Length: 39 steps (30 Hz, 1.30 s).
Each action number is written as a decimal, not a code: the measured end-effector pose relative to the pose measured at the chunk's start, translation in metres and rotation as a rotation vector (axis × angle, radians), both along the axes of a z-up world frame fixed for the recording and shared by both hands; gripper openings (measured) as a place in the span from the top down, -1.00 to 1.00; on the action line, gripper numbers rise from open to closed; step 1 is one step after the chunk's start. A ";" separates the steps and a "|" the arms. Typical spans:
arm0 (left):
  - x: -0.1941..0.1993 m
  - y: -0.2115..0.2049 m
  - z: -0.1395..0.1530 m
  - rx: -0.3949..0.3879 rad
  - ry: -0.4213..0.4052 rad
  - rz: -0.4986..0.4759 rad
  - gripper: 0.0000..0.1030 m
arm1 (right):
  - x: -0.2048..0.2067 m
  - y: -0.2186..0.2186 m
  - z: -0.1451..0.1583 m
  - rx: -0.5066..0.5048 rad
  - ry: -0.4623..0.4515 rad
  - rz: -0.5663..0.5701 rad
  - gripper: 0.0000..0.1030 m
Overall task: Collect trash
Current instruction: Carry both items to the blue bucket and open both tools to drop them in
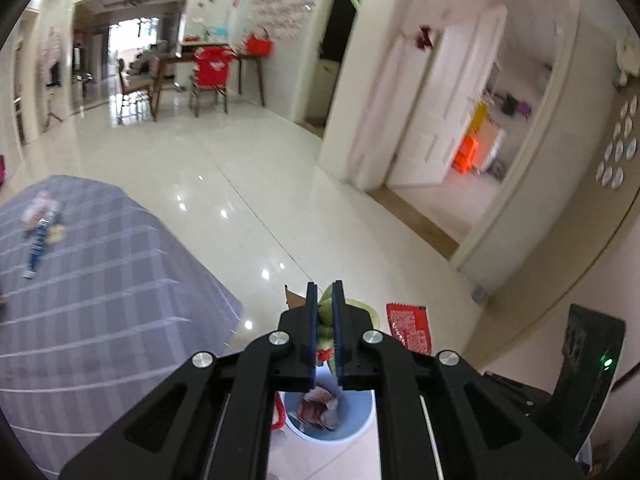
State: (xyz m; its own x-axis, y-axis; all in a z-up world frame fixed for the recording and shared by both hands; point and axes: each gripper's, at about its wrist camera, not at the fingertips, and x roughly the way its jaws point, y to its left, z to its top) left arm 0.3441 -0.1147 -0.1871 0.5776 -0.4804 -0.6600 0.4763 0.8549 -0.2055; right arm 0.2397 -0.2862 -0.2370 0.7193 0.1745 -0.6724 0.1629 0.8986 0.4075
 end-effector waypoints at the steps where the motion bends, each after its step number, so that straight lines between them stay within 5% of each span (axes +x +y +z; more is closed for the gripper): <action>1: 0.002 -0.009 -0.008 0.008 0.013 -0.012 0.88 | 0.000 -0.008 -0.005 0.004 0.008 -0.018 0.60; 4: 0.007 -0.034 -0.035 0.035 0.062 -0.051 0.88 | -0.003 -0.029 -0.020 0.018 0.041 -0.070 -0.34; 15: 0.006 -0.073 -0.081 0.122 0.118 -0.108 0.87 | -0.023 -0.053 -0.046 0.018 0.067 -0.145 -0.34; 30: 0.004 -0.098 -0.088 0.141 0.123 -0.164 0.85 | -0.048 -0.077 -0.043 -0.034 0.026 -0.263 -0.34; 33: 0.006 -0.104 -0.087 0.124 0.137 -0.168 0.54 | -0.051 -0.080 -0.043 -0.037 0.027 -0.281 -0.34; 35: 0.007 -0.105 -0.087 0.125 0.150 -0.152 -0.32 | -0.054 -0.084 -0.045 -0.038 0.038 -0.296 -0.35; 39: 0.004 -0.100 -0.083 0.127 0.136 -0.130 -0.33 | -0.058 -0.086 -0.046 -0.035 0.042 -0.300 -0.35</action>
